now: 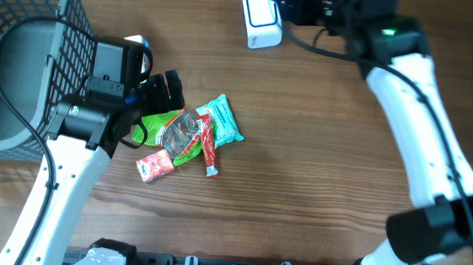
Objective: Scan the item barcode
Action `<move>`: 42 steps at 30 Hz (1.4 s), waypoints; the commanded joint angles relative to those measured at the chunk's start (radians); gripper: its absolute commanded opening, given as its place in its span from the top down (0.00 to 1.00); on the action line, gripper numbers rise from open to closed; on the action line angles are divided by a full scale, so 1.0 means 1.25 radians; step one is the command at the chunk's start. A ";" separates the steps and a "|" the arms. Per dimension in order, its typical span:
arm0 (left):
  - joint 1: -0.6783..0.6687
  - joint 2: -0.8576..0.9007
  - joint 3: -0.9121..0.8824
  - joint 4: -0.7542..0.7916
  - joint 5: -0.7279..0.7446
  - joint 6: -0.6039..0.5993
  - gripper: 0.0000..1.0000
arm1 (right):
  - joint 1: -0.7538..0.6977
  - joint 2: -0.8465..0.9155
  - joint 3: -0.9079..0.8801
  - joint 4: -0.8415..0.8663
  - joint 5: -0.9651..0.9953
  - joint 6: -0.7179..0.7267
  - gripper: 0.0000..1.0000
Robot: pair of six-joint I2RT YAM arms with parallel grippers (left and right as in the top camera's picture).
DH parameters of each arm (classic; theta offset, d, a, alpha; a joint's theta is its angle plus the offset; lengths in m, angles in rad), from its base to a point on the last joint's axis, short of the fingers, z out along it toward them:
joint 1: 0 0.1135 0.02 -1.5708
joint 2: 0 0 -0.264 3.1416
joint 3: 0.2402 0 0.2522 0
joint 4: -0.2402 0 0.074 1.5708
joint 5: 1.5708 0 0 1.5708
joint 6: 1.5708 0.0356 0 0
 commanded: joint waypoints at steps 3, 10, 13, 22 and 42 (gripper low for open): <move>-0.002 -0.001 0.004 0.002 -0.011 -0.002 0.00 | 0.037 0.217 0.018 0.245 0.211 -0.104 0.96; -0.002 -0.001 0.004 0.002 -0.011 -0.002 0.00 | 0.034 0.372 0.018 0.462 0.230 -0.104 0.96; -0.002 -0.001 0.004 0.002 -0.011 -0.002 0.00 | 0.034 0.357 0.018 0.471 0.301 -0.137 0.96; -0.002 -0.001 0.004 0.002 -0.011 -0.002 0.00 | -0.129 -0.171 0.018 -0.289 0.301 -0.070 0.96; -0.002 -0.001 0.004 0.002 -0.011 -0.002 0.00 | -0.451 -0.170 -0.498 -0.335 0.150 -0.034 0.00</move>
